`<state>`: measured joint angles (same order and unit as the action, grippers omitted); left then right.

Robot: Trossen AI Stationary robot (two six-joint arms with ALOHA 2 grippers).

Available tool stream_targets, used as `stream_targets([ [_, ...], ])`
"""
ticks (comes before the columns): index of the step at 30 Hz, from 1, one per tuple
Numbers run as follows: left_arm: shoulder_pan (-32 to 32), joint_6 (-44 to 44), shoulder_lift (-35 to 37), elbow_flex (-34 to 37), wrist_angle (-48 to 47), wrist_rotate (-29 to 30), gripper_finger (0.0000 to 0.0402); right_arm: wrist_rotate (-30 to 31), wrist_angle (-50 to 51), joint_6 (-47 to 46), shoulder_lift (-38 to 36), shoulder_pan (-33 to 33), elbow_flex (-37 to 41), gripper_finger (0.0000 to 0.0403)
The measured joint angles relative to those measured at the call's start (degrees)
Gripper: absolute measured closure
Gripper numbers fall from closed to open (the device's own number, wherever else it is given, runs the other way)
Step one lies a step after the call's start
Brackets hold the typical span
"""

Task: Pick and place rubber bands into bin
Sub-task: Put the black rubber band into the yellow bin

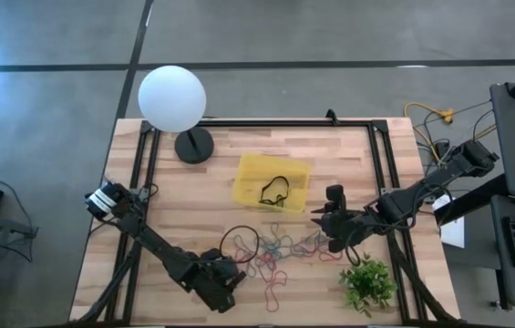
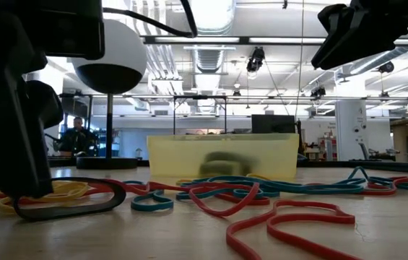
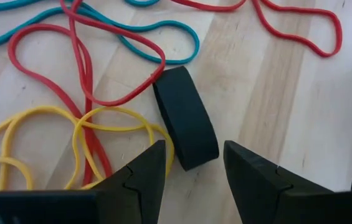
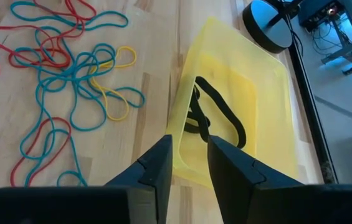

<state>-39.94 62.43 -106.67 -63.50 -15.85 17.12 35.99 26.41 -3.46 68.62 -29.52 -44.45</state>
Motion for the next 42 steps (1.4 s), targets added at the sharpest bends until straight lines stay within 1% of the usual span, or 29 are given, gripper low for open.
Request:
stream_targets([
  [5, 0.50, -0.37, 0.00, 0.13, 0.42, 0.24, 0.0258, -0.01, 0.05, 0.00, 0.02, 0.00, 0.00, 0.0319],
  [9, 0.58, -1.54, 0.00, 0.15, 1.48, 0.35, 0.0277, -0.01, 0.09, 0.04, 0.02, 0.00, 0.00, 0.0317],
  [13, 0.58, -1.85, -0.02, 0.17, 1.85, 0.33, 0.0316, -0.02, 0.21, 0.11, 0.02, 0.00, 0.00, 0.0318],
  [18, 0.58, -2.18, -0.02, 0.19, 1.85, 0.31, 0.0384, -0.02, 0.37, 0.09, 0.02, 0.00, 0.00, 0.0323],
  [19, 0.59, -2.66, -0.02, 0.19, 1.89, 0.31, 0.0392, -0.02, 0.37, 0.04, 0.02, 0.00, 0.00, 0.0323],
  [25, 0.60, -4.83, 0.13, -0.68, 1.88, 0.28, 0.0400, -0.02, 0.37, 0.02, 0.02, 0.00, 0.00, 0.0319],
  [31, 0.60, -8.93, 3.05, -1.83, 1.87, 0.46, 0.0401, -0.03, 0.37, 0.02, 0.02, 0.00, 0.00, 0.0324],
  [33, 0.60, -10.94, 4.42, -2.13, 1.75, 1.73, 0.0401, -0.02, 0.39, 0.02, 0.02, 0.00, 0.00, 0.0326],
  [36, 0.76, -16.56, 7.23, -2.55, 1.36, 5.12, 0.0401, -0.04, 0.41, 0.02, 0.04, 0.00, 0.00, 0.0324],
  [39, 2.12, -24.19, 10.07, -2.91, 1.84, 10.48, 0.0401, -0.04, 0.41, 0.02, 0.04, 0.00, 0.00, 0.0322],
  [42, 4.86, -32.79, 12.04, -2.89, 1.66, 16.63, 0.0401, -0.04, 0.41, 0.02, 0.05, 0.01, 0.00, 0.0321],
])
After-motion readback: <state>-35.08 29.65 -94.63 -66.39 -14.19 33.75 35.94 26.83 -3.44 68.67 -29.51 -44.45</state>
